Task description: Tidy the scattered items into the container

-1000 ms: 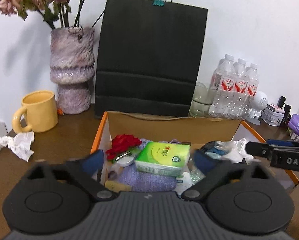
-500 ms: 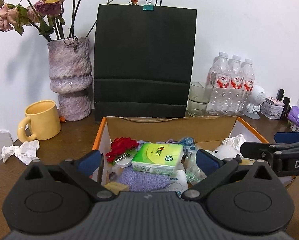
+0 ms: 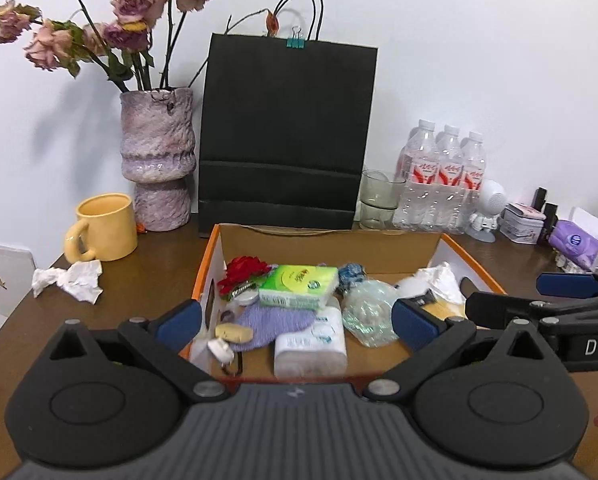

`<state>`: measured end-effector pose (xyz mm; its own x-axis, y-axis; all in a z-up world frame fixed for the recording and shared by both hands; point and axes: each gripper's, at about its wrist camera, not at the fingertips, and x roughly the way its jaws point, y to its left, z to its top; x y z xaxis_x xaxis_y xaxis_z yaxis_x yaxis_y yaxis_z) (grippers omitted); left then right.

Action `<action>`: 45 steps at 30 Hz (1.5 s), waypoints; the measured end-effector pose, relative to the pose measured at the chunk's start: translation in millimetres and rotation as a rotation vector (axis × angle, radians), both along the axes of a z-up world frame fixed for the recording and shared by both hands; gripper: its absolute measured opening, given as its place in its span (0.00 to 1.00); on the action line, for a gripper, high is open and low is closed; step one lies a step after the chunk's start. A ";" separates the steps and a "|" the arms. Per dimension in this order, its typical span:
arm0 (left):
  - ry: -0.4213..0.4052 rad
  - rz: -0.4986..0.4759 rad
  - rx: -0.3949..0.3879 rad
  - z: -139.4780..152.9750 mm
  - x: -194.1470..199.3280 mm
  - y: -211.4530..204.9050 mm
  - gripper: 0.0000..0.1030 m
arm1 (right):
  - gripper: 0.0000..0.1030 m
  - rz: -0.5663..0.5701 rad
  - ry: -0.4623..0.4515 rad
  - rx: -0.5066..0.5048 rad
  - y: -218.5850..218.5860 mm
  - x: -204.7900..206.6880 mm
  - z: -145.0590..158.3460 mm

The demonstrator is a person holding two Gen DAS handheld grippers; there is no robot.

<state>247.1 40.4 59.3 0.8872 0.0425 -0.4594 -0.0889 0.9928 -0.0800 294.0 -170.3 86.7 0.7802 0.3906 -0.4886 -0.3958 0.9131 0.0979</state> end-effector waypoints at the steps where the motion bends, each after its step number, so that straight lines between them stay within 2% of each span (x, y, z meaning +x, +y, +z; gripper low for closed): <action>1: -0.003 0.001 -0.001 1.9 -7.4 -1.1 1.00 | 1.00 0.001 -0.001 0.001 -1.0 -6.7 2.0; 11: -0.033 0.003 0.000 21.3 -70.3 -15.0 1.00 | 1.00 0.004 -0.020 0.015 -14.1 -75.9 18.2; 21: -0.047 0.009 0.026 30.7 -102.2 -28.2 1.00 | 1.00 -0.002 -0.027 0.022 -25.9 -116.1 23.0; 45: -0.037 0.024 0.046 29.6 -120.9 -34.9 1.00 | 1.00 -0.005 -0.030 0.005 -28.0 -131.8 21.2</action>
<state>126.2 5.5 88.8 0.9022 0.0842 -0.4230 -0.1106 0.9931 -0.0382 162.2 -198.3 108.0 0.7962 0.3893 -0.4631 -0.3943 0.9145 0.0907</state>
